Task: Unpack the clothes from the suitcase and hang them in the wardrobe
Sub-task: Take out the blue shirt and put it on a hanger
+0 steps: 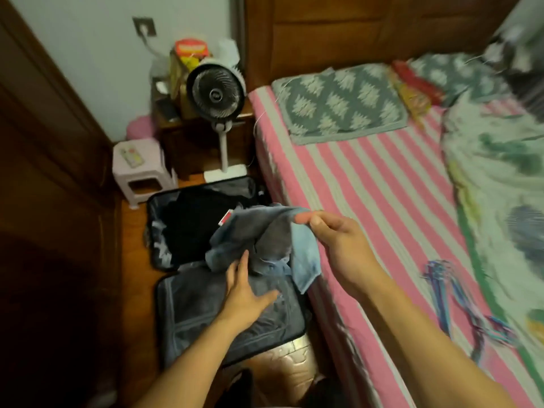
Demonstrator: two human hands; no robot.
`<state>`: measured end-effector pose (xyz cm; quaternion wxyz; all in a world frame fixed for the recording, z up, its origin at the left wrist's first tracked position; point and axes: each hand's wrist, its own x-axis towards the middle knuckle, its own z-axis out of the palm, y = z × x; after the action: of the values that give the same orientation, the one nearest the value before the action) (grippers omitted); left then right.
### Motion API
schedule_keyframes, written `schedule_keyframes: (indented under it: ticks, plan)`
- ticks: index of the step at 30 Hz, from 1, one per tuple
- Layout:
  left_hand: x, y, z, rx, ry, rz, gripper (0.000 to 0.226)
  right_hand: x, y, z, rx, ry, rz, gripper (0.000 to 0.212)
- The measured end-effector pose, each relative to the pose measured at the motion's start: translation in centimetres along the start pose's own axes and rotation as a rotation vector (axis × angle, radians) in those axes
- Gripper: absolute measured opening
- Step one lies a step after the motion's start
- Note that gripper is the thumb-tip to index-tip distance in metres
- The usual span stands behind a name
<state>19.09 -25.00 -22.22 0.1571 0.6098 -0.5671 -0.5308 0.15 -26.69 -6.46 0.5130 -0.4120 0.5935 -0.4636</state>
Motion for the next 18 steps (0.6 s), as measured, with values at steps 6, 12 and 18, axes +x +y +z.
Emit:
schedule_keyframes:
  ticks: [6,12,18]
  plan:
    - [-0.9,7.7,5.4,-0.168,0.182,0.209,0.134,-4.2,-9.4,-3.8,0.369,-0.143,-0.11,0.029]
    - [-2.8,14.5,9.5,-0.289,0.136,0.129,0.051,-6.6,-12.0,-8.1,0.502,-0.25,-0.138,0.053]
    - [-5.1,13.9,12.2,-0.388,0.117,-0.043,0.016,-5.9,-12.9,-15.6,0.578,-0.17,-0.174,0.066]
